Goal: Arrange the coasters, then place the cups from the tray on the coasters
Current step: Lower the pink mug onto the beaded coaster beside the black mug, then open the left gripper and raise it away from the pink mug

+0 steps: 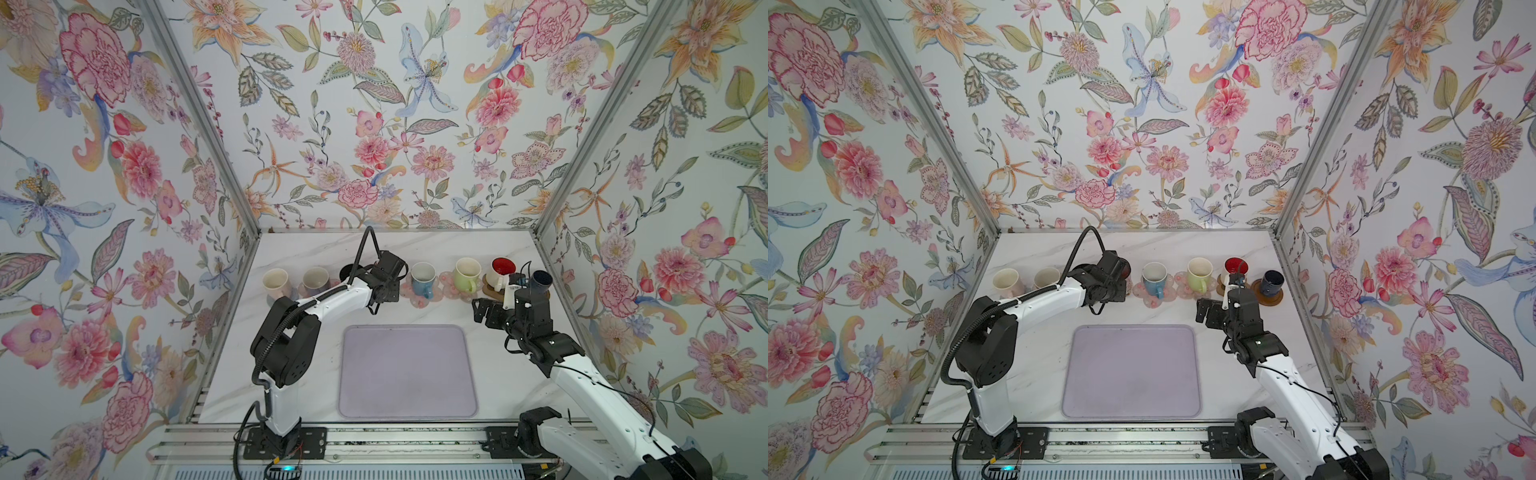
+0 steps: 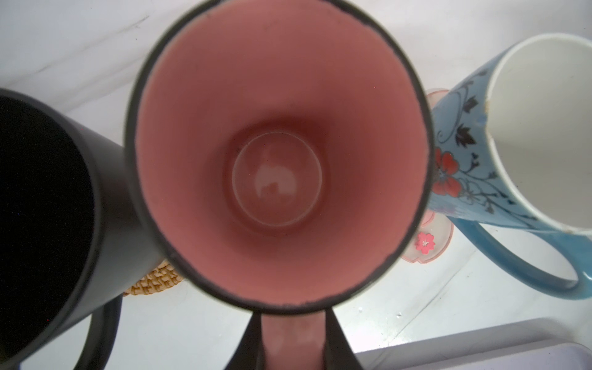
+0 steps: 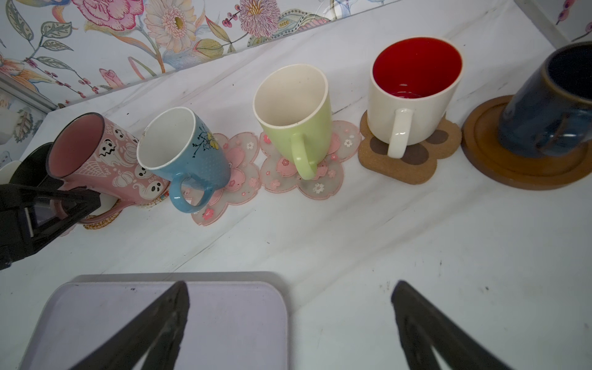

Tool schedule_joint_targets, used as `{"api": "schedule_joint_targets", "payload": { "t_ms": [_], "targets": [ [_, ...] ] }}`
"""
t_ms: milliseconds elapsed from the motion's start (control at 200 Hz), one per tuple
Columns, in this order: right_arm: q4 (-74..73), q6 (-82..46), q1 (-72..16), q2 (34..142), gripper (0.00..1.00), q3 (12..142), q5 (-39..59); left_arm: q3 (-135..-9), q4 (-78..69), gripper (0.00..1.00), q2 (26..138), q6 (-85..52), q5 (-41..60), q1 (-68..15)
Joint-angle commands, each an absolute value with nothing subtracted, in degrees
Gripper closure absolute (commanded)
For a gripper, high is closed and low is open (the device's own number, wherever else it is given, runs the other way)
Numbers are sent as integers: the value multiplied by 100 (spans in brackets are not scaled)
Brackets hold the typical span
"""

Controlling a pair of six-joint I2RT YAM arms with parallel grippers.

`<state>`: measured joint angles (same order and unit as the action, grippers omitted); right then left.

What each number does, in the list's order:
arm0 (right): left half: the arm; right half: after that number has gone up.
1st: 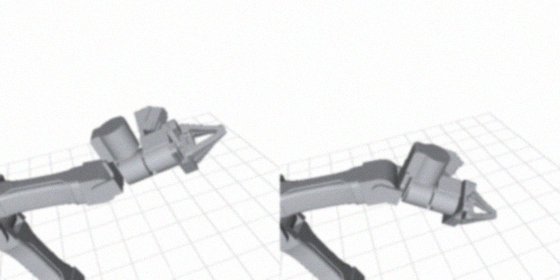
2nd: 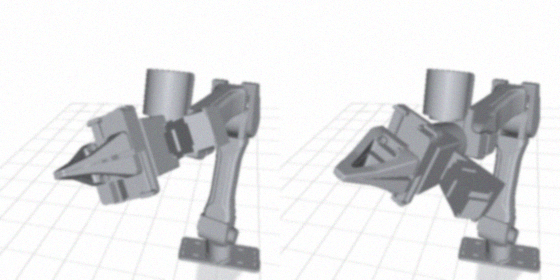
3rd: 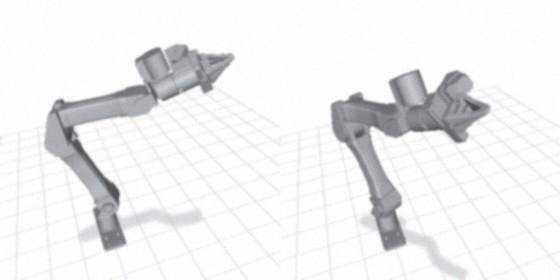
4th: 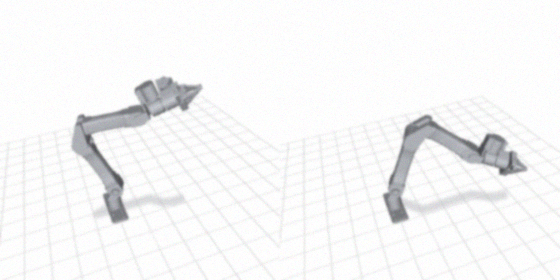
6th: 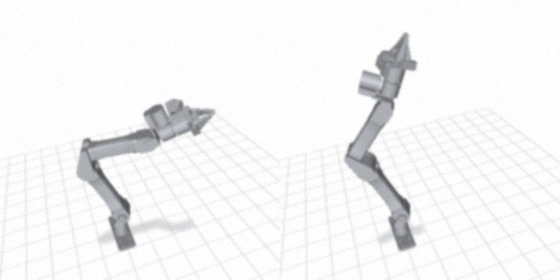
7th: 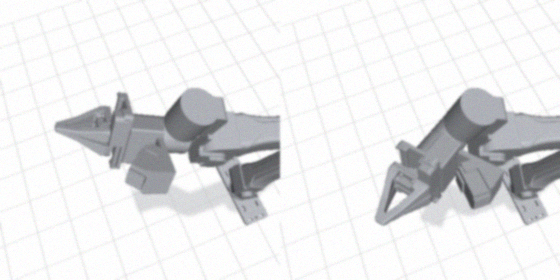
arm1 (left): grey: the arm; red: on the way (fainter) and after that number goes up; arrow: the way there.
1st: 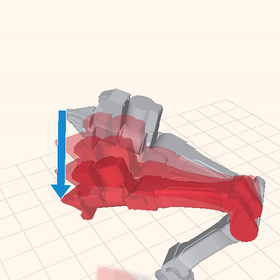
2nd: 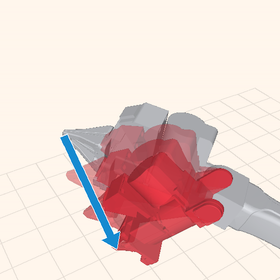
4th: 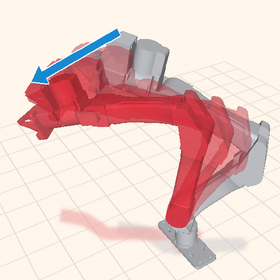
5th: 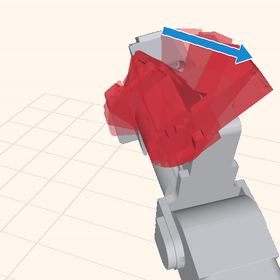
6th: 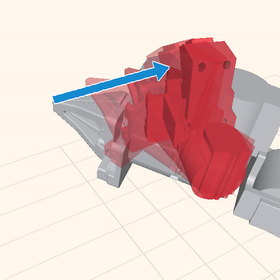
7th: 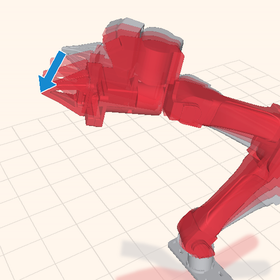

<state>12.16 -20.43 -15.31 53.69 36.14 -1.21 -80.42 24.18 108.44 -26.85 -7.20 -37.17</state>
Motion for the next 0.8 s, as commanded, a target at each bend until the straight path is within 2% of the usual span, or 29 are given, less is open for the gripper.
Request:
{"api": "schedule_joint_targets", "payload": {
  "t_ms": [0,90,170,325,510,560,791],
  "targets": [
    [1169,-2080,-1504,5345,1,3558,-69,-8185,2119,100,10819,-2776,-844,-3623],
    [1163,-2091,-1495,5341,1,3555,-69,-8183,2159,92,10826,-2810,-845,-3621],
    [1159,-2087,-1488,5338,1,3560,-62,-8183,2181,82,10807,-2829,-854,-3613],
    [1159,-2092,-1485,5332,1,3569,-33,-8205,2273,47,10766,-2872,-935,-3612],
    [1176,-2092,-1459,5309,1,3585,-41,-8143,2276,17,10586,-2883,-975,-3612],
    [1181,-2100,-1459,5296,1,3586,-32,-8089,2248,2,10491,-2898,-969,-3612],
    [1181,-2117,-1444,5291,1,3577,-51,-7499,1785,1,9764,-2912,-997,-3611]
  ]
}}
